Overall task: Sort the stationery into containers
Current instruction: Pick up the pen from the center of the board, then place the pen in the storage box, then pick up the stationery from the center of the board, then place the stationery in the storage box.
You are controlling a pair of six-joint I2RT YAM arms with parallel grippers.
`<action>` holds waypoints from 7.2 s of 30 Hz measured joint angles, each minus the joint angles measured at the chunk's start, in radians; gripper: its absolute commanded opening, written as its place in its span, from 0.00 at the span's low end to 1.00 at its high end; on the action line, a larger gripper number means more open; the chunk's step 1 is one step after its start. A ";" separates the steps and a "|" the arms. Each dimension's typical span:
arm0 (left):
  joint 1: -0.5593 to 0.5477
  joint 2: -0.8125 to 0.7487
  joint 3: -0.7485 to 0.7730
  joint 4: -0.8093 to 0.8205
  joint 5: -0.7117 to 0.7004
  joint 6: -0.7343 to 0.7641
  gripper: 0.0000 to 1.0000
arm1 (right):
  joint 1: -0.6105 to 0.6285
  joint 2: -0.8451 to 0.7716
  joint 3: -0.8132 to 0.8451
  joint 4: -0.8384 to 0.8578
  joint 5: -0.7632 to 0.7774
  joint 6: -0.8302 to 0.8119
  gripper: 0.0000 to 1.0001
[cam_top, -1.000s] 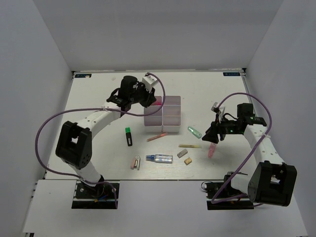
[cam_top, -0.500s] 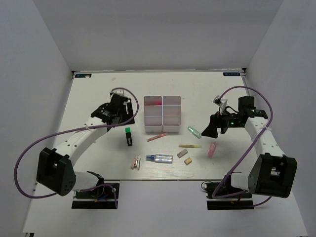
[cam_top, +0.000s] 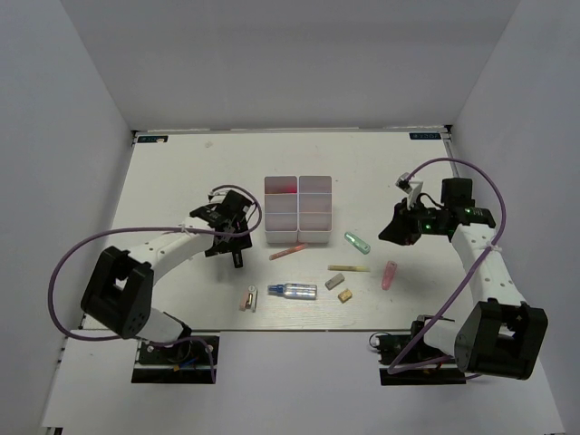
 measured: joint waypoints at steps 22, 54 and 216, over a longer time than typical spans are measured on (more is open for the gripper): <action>0.123 0.296 0.194 -0.069 0.109 -0.081 0.70 | -0.043 0.000 0.000 -0.002 -0.020 -0.019 0.25; 0.129 0.181 0.319 -0.134 0.293 0.128 0.01 | -0.090 -0.032 -0.033 -0.006 -0.116 -0.029 0.89; 0.232 -0.767 -0.369 0.096 0.413 0.443 0.92 | 0.585 0.652 0.843 -0.159 0.621 -0.526 0.00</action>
